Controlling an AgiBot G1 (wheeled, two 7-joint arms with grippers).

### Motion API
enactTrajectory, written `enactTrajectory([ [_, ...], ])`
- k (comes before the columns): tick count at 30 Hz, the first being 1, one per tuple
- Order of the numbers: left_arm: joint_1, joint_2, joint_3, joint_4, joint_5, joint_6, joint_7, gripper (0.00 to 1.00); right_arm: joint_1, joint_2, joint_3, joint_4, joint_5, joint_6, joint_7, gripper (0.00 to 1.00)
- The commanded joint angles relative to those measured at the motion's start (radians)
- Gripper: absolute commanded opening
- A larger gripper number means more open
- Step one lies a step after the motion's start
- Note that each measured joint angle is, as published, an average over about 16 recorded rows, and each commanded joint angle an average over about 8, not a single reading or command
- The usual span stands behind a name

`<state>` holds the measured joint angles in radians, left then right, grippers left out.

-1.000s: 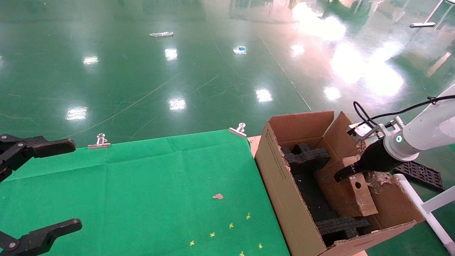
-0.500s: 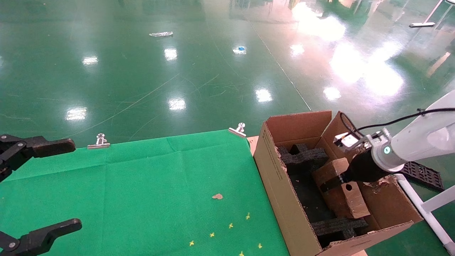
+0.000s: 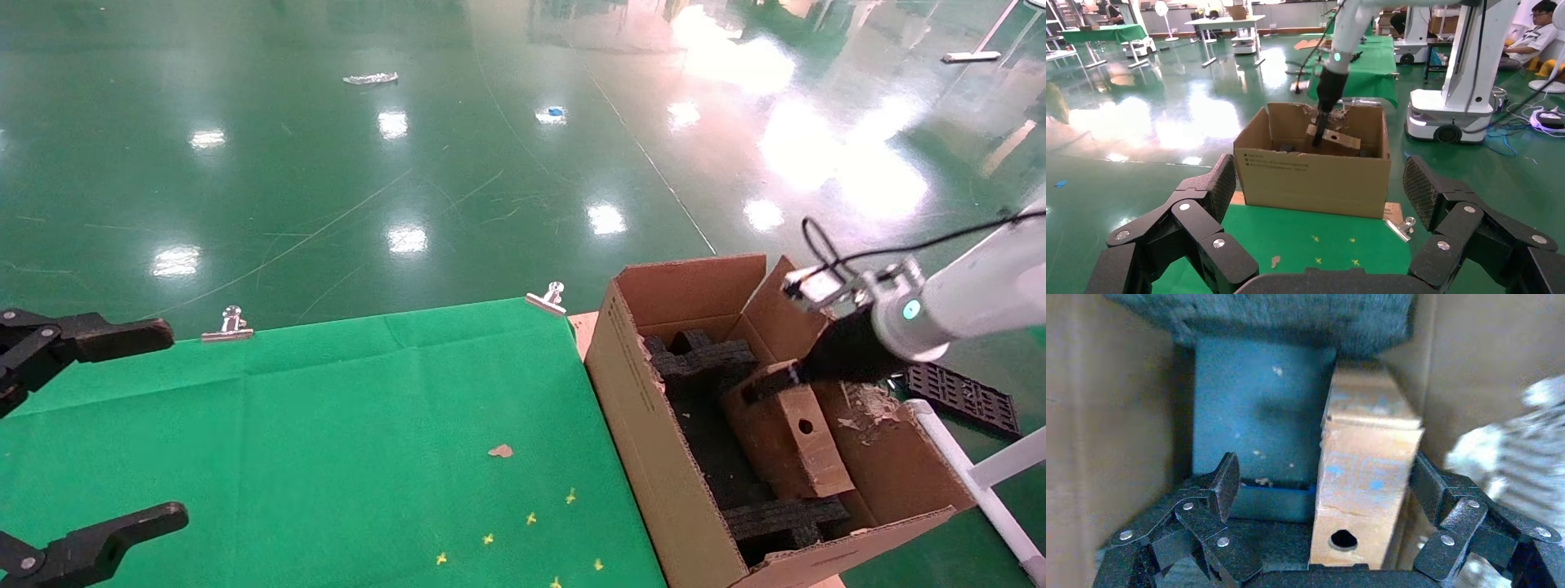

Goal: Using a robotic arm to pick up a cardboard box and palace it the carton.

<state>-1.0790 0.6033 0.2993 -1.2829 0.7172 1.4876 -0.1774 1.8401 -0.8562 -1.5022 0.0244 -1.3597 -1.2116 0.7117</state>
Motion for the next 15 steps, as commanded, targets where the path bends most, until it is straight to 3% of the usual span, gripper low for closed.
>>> enactTrajectory([
  [1,0.0,0.0,0.0,0.0,0.0,0.0,0.0,1.0,0.035,0.005,-0.002,-0.001,-0.004,-0.016,-0.001,1.0],
  [8,0.0,0.0,0.0,0.0,0.0,0.0,0.0,1.0,0.081,0.01,-0.01,-0.004,-0.015,-0.063,0.004,1.0],
  [15,0.0,0.0,0.001,0.0,-0.001,0.0,0.0,1.0,0.014,0.004,-0.004,-0.007,-0.006,-0.048,0.004,1.0],
])
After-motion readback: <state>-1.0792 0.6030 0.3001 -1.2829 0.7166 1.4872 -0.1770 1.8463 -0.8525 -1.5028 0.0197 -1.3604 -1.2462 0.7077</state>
